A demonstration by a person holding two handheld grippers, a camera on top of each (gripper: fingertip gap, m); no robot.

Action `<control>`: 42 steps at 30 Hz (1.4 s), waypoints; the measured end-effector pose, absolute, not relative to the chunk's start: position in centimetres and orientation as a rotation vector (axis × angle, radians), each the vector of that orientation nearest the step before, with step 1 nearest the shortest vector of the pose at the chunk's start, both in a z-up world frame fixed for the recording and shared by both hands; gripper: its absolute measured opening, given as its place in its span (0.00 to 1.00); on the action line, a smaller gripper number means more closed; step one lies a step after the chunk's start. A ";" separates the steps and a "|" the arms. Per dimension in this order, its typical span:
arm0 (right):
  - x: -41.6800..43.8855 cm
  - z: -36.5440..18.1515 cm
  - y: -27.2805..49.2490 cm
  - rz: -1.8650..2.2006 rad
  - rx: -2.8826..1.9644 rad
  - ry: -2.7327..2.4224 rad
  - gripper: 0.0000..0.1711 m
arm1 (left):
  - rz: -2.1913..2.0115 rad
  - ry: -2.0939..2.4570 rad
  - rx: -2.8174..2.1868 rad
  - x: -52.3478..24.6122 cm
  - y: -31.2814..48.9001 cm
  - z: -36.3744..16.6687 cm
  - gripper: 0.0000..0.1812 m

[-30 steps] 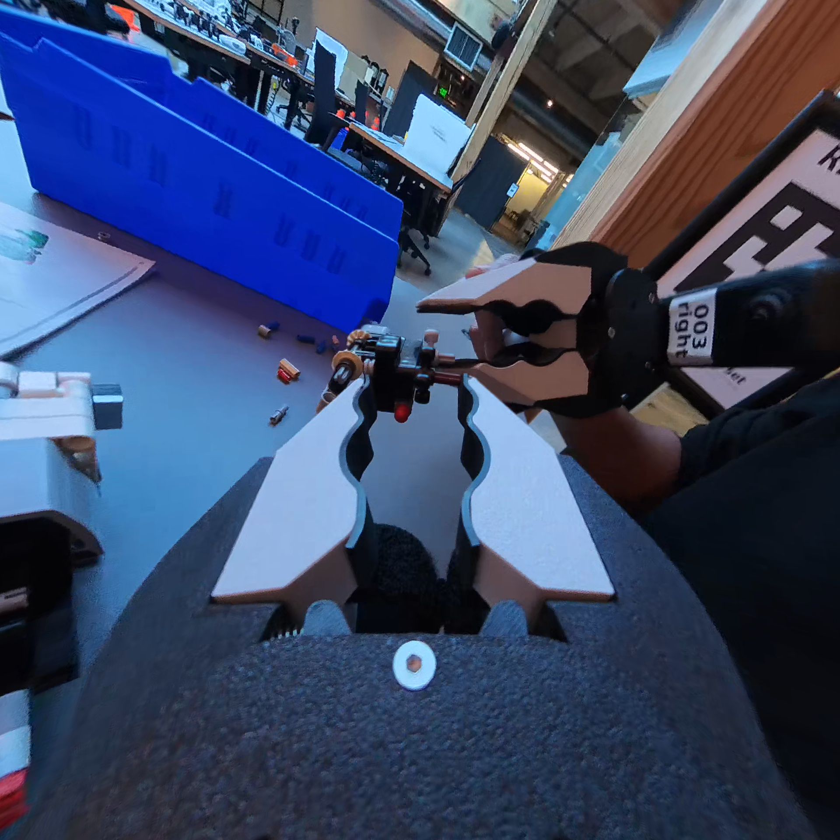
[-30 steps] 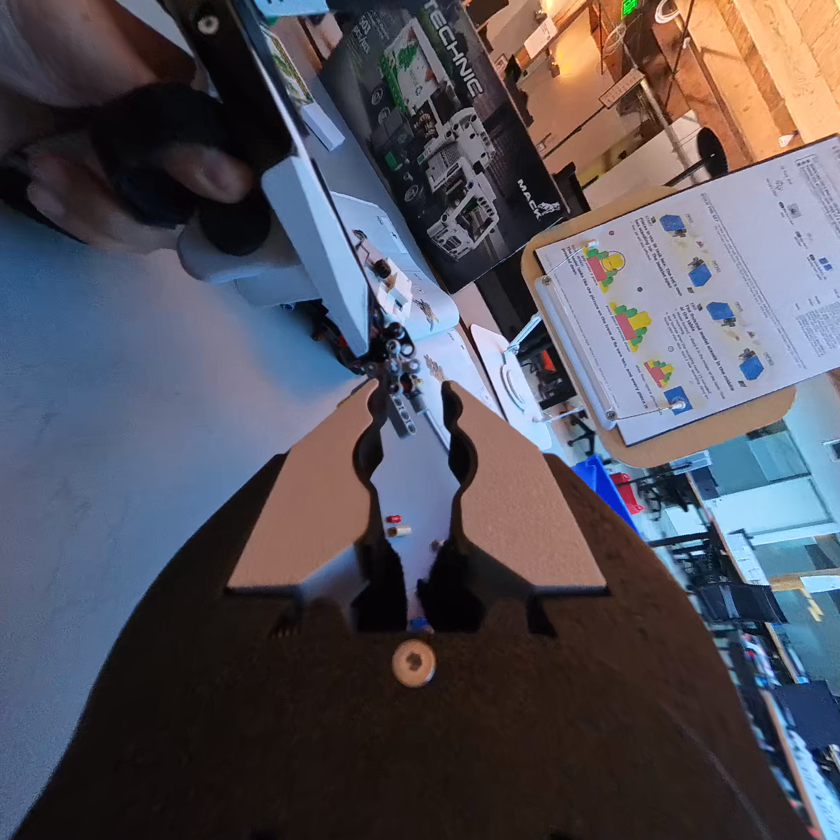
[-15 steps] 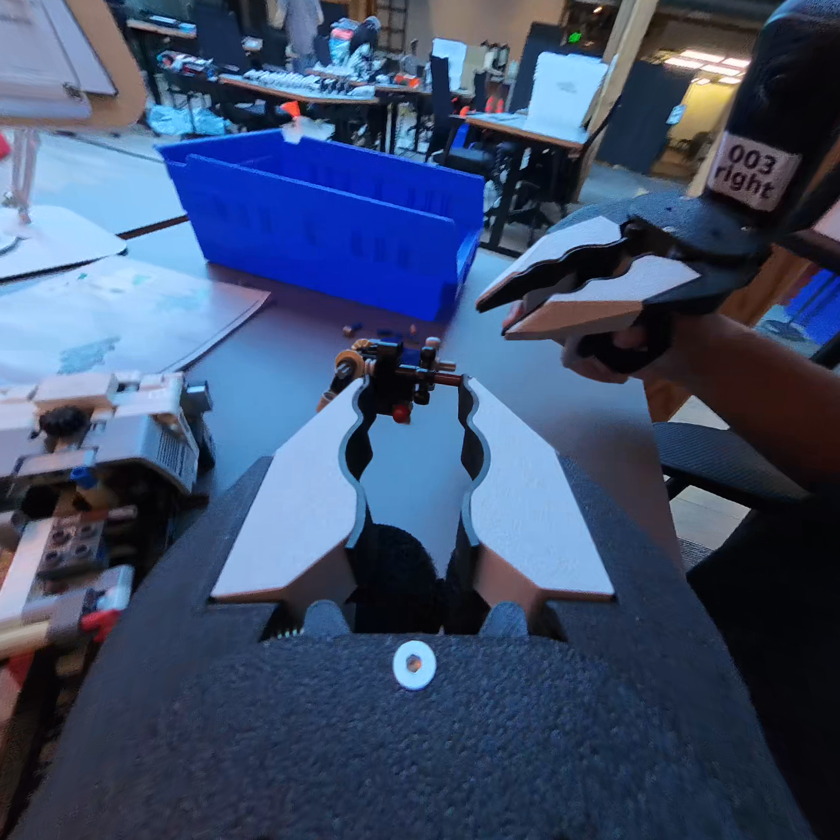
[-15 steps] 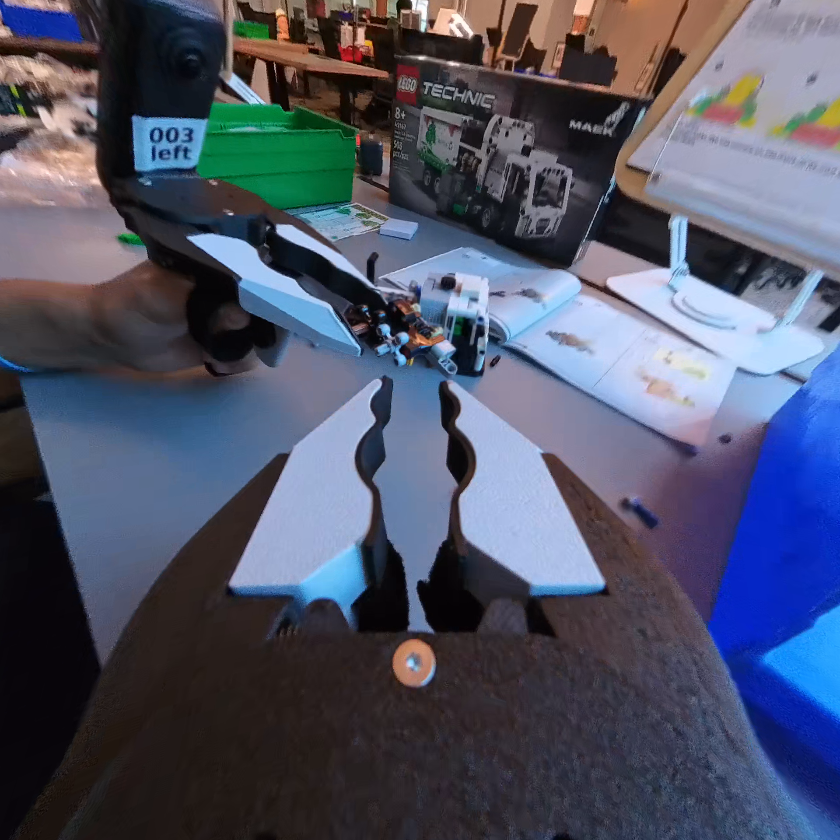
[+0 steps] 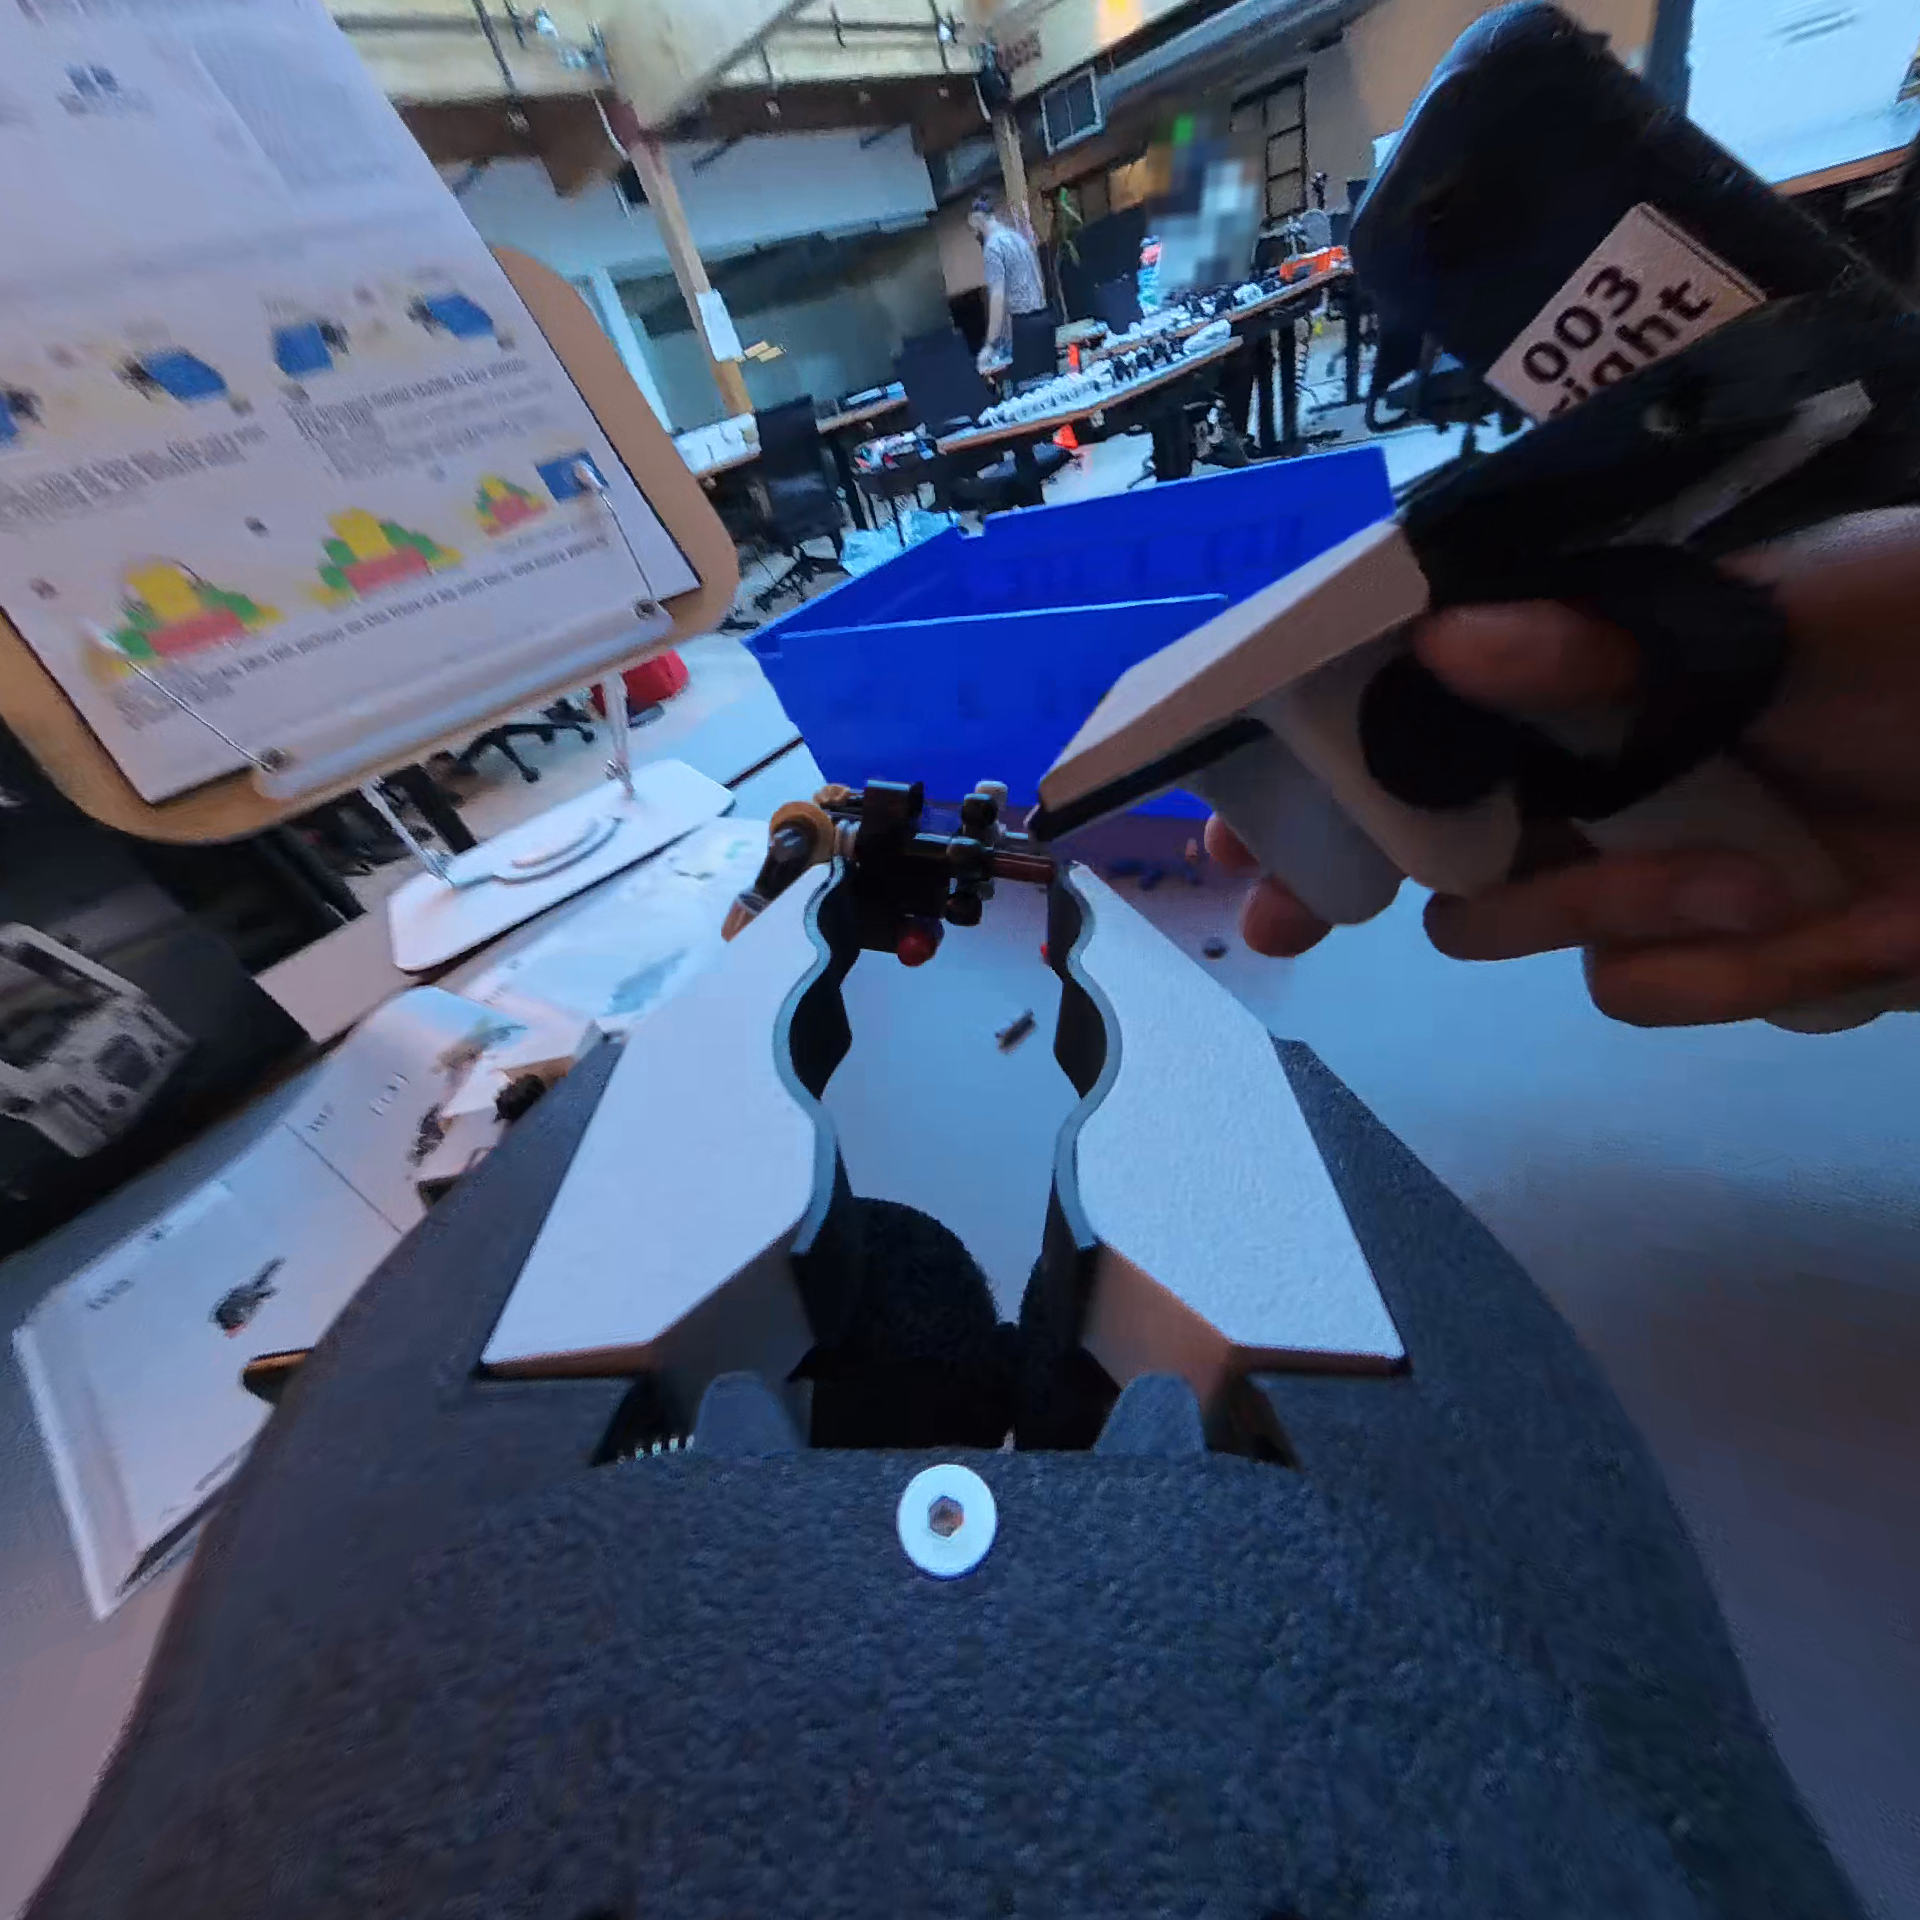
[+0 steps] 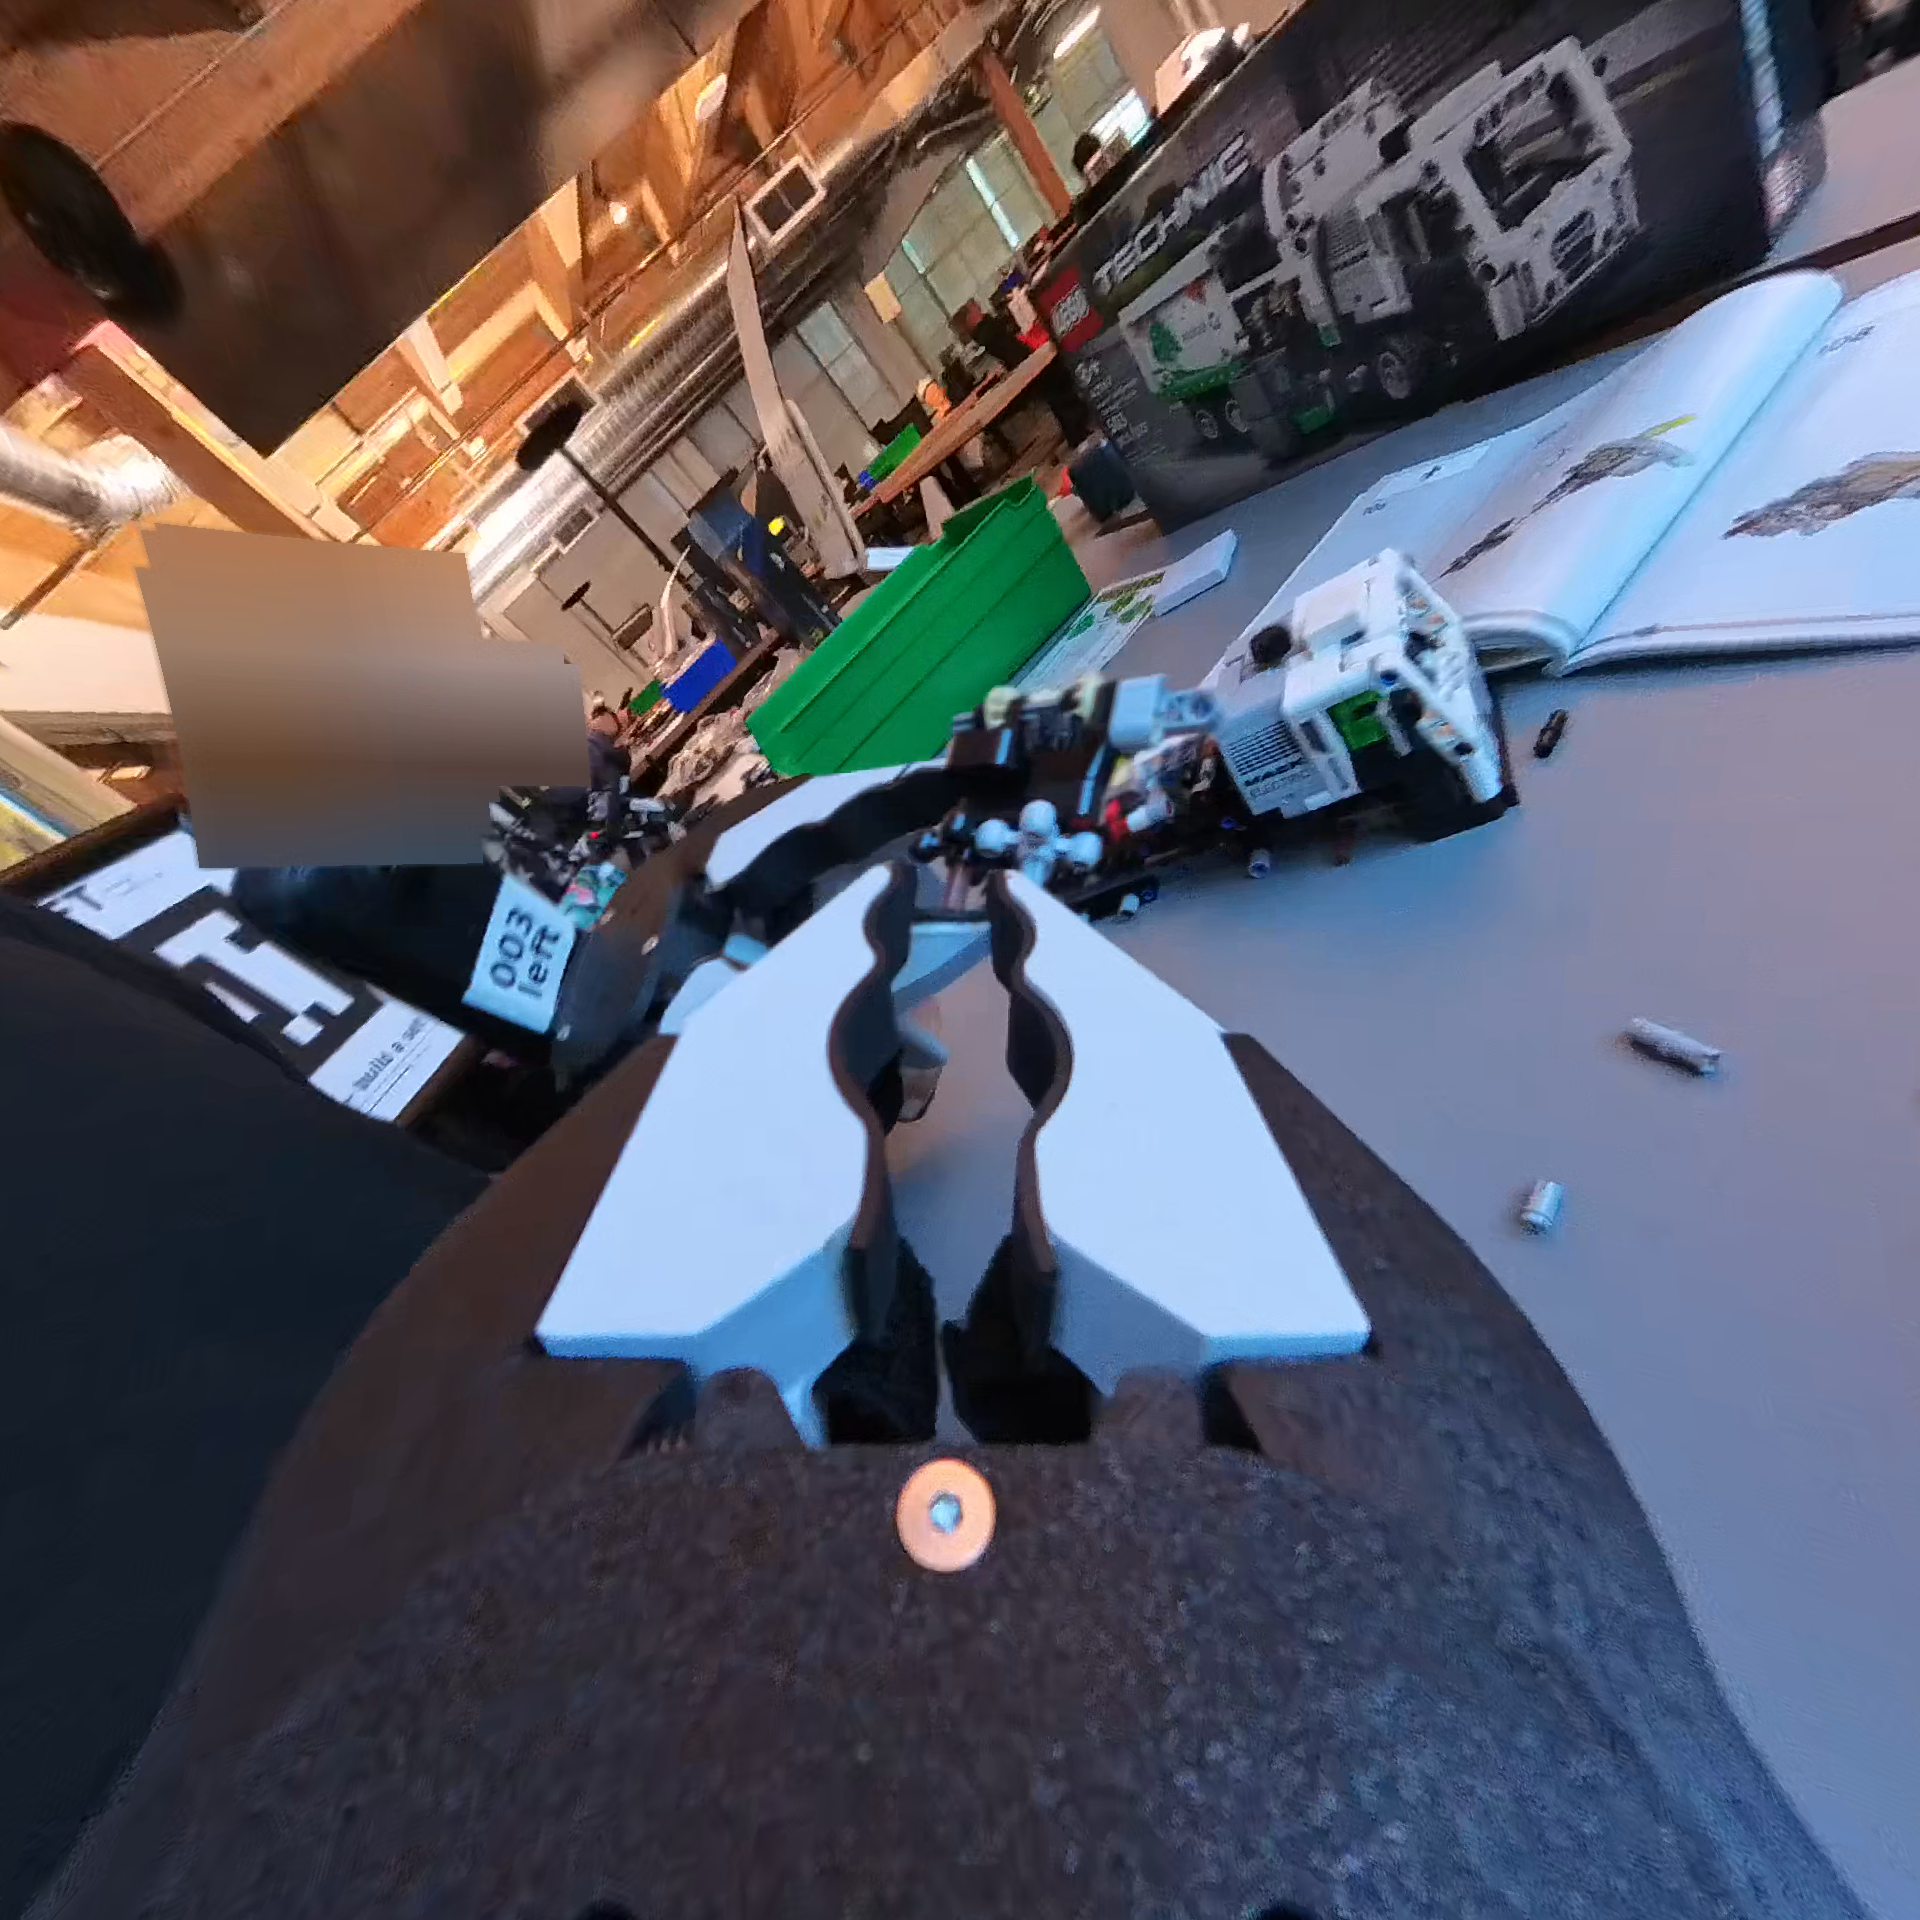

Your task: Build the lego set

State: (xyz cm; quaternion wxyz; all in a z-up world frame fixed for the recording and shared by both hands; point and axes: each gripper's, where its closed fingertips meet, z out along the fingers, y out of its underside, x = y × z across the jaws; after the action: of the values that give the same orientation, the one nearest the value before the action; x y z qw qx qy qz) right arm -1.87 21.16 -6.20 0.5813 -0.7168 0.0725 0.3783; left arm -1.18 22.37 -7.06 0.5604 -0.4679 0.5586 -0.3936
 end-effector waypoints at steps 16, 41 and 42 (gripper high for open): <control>-1.1 -8.6 22.4 0.944 -1.730 0.270 0.02 | -0.878 1.368 -1.133 -1.4 22.8 -8.3 0.19; -2.5 -10.7 19.3 1.136 -1.791 0.118 0.19 | -0.993 1.744 -1.100 -6.5 18.2 -13.0 0.19; -2.8 -9.9 19.1 1.305 -1.732 0.124 0.23 | -0.942 1.740 -0.952 -6.7 18.0 -12.3 0.19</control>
State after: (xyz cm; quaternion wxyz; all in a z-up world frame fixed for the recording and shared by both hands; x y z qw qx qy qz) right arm -2.84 19.07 -9.94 0.4661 -0.7054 0.0503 0.5316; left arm -6.67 17.96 -12.28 0.4556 -0.3860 0.7053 -0.3820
